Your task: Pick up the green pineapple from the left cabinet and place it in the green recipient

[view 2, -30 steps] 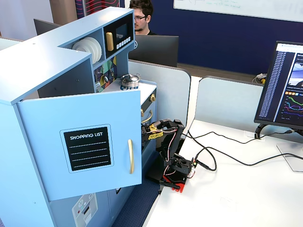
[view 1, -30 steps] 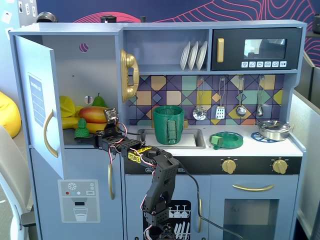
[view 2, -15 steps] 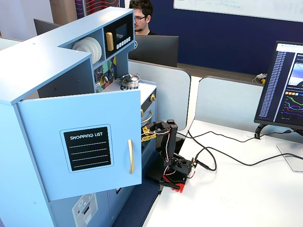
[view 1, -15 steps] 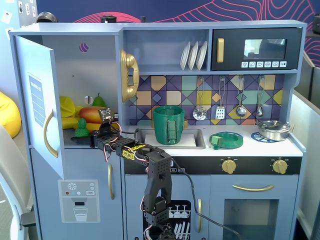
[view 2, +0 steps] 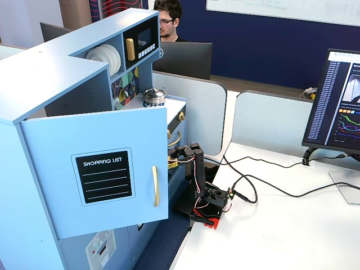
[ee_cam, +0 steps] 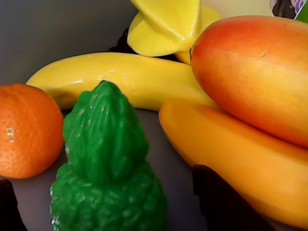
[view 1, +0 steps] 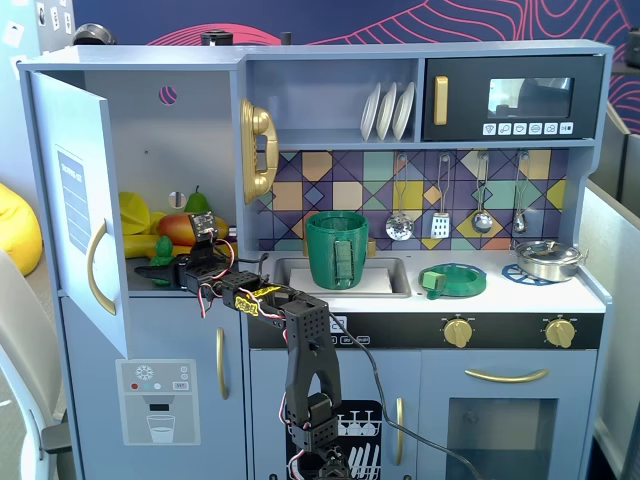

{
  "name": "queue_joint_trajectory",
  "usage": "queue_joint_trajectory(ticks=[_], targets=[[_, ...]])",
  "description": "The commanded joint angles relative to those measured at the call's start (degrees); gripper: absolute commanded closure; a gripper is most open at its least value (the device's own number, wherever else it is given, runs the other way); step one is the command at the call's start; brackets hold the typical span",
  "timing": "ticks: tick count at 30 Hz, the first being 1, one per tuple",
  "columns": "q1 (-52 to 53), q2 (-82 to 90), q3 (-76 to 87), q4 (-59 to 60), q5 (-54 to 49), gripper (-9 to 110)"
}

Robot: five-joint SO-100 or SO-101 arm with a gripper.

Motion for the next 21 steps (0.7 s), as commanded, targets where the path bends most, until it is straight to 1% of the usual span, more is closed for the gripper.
queue_joint_trajectory(ticks=[1,4,7,8,11,13,14,18,21], targets=[[-0.3,-0.3,-5.4,1.0,0.0,61],[-0.6,-1.0,-6.0,1.1,0.3,63],[-0.8,-1.6,-6.8,1.2,0.1,69],[-0.9,-1.8,-6.9,1.5,0.1,73],[-1.3,-1.9,-7.1,1.9,-1.7,92],[-1.6,-2.0,-7.3,1.8,-2.1,100],[-1.7,-2.0,-7.3,1.8,-2.7,101],[-1.9,-0.6,-7.0,2.3,-1.8,101],[-2.5,3.6,-4.4,2.8,-6.8,101]])
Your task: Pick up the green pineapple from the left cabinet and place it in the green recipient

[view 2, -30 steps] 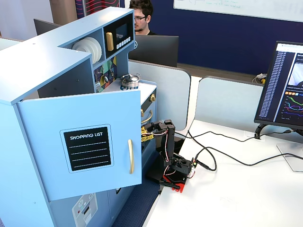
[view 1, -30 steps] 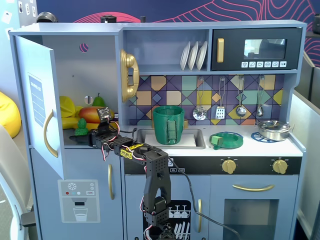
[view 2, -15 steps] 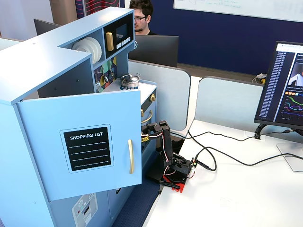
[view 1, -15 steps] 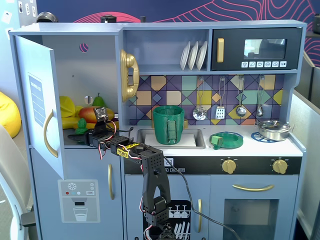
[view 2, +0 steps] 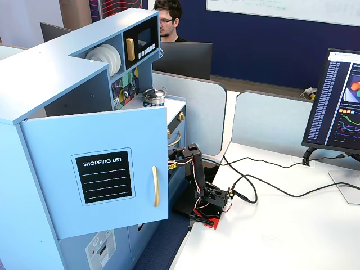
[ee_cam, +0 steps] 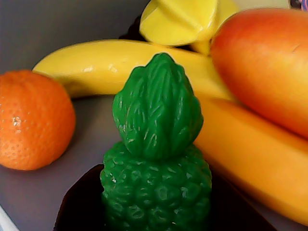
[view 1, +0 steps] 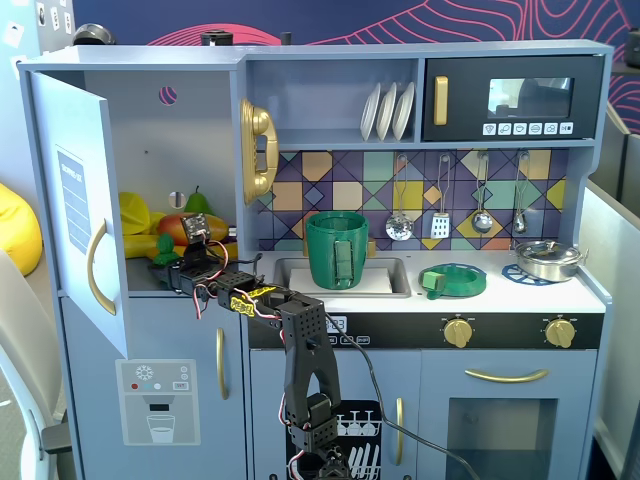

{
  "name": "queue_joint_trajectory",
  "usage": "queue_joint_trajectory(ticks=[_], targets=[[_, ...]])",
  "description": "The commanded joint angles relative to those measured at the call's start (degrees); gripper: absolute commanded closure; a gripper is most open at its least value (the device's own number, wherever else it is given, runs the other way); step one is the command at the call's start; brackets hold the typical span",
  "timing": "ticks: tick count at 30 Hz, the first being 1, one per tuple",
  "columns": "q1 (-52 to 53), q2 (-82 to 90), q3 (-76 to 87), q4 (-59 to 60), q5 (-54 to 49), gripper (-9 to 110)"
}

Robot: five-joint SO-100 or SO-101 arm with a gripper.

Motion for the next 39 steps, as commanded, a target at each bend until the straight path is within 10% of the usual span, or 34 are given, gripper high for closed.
queue_joint_trajectory(ticks=[1,22,39], targets=[[-1.5,8.6,0.4,1.8,-8.0,101],[11.1,73.0,27.2,44.0,-23.4,101],[45.4,41.8,5.0,25.6,-3.9,101]])
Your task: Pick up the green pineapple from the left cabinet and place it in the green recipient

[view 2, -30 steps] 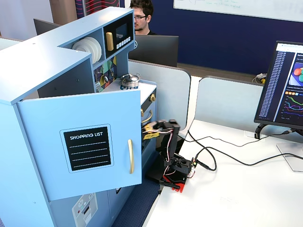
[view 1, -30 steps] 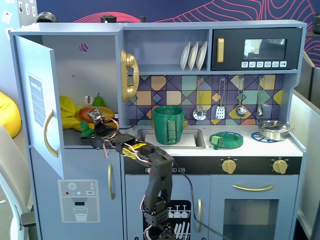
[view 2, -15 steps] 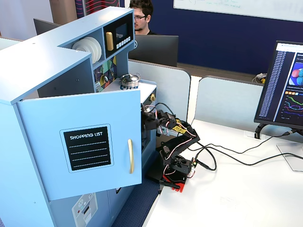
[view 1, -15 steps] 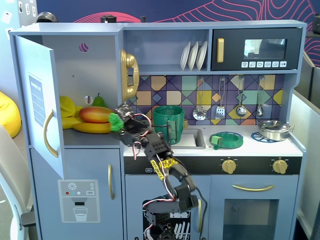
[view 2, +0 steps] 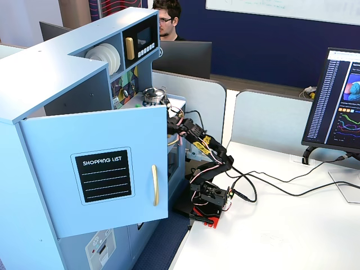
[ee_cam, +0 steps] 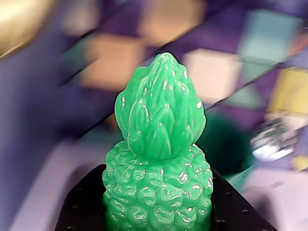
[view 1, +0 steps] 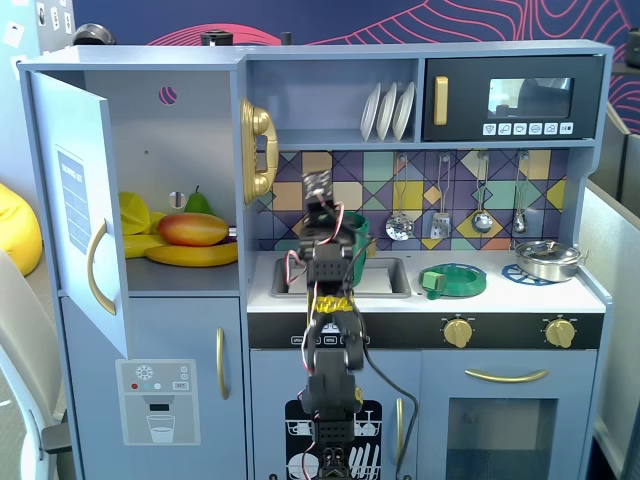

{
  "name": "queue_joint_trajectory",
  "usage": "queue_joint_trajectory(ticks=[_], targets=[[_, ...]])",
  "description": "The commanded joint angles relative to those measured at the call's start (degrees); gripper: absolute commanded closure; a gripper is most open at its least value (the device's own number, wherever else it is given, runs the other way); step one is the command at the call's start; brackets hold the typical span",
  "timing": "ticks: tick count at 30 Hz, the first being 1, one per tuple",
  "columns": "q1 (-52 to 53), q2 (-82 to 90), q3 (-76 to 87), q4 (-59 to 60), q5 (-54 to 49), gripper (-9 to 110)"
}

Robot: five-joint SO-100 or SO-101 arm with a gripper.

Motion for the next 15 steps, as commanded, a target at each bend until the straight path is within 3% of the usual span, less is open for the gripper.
queue_joint_trajectory(ticks=[1,6,11,15], targets=[[2.9,-13.0,-13.1,-7.1,1.6,101],[2.6,-27.2,-27.1,-8.2,1.7,101],[1.6,-31.4,-30.8,-7.5,0.4,101],[0.9,-31.8,-30.8,-7.5,1.3,88]])
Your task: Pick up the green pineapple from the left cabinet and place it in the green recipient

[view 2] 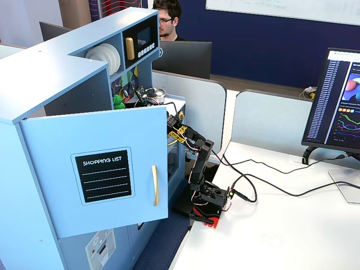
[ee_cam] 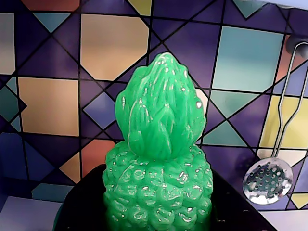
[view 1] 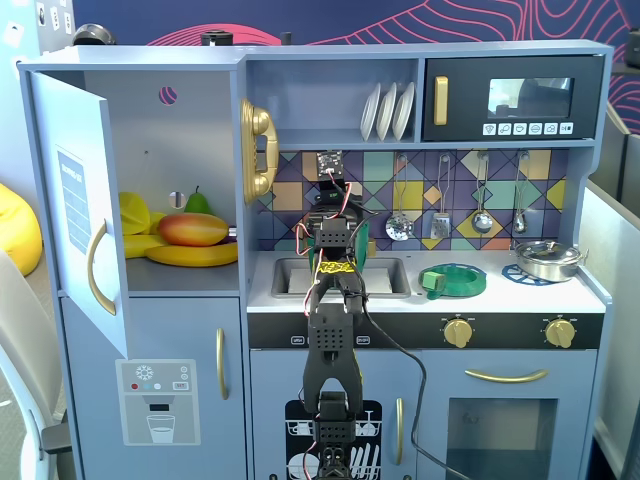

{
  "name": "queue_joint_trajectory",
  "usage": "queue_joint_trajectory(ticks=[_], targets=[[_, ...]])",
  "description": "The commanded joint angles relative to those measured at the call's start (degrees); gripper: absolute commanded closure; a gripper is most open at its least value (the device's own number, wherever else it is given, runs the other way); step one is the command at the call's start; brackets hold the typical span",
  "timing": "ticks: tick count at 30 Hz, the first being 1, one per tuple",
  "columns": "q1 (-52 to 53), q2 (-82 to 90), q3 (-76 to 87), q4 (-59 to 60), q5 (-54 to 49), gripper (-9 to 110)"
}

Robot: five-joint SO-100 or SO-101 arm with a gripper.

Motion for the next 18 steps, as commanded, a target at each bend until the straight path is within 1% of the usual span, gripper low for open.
queue_joint_trajectory(ticks=[1,4,7,8,15,18], targets=[[-1.1,0.0,-4.8,-1.7,1.1,82],[-0.8,-0.3,-5.4,-1.5,5.1,60],[-0.8,-0.4,-5.4,-1.6,6.9,50],[-0.9,-0.3,-5.4,-1.6,6.9,49],[-0.8,1.1,-5.1,-1.1,6.5,51],[-1.1,5.5,-1.6,-0.4,6.7,52]])
